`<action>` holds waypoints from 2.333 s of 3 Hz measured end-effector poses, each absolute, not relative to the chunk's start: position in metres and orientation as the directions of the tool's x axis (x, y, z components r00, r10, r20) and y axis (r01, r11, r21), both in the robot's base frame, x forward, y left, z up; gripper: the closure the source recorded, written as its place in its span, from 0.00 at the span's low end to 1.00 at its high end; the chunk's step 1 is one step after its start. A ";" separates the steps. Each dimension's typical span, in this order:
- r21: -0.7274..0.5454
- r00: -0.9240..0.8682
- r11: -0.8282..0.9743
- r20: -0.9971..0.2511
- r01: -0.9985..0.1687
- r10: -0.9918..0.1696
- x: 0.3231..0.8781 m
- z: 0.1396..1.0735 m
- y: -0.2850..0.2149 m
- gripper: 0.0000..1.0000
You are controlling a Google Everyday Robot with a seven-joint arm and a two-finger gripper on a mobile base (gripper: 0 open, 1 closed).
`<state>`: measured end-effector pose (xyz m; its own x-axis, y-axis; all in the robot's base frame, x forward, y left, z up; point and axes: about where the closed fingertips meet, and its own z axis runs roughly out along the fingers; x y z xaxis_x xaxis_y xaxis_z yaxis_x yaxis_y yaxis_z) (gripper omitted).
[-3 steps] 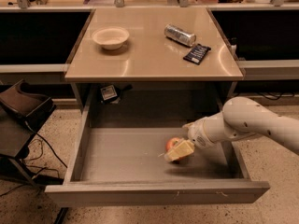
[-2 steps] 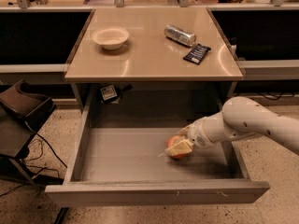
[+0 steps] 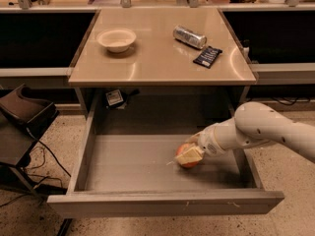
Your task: Pick apple from top drawer and place on counter
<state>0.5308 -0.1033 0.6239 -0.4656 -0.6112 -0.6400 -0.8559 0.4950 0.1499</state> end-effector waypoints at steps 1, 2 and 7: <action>0.156 -0.448 0.486 -0.689 -0.860 -0.570 0.544 0.657 -0.116 1.00; 0.152 -0.415 0.470 -0.740 -0.870 -0.530 0.565 0.718 -0.151 1.00; 0.202 -0.475 0.591 -0.805 -0.781 -0.354 0.674 0.921 -0.268 1.00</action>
Offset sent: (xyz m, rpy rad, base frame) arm 0.0908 -0.1111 0.2317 0.2184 -0.1912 0.0248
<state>0.6745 -0.2683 0.9210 -0.4755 -0.3539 -0.8054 -0.7813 0.5907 0.2017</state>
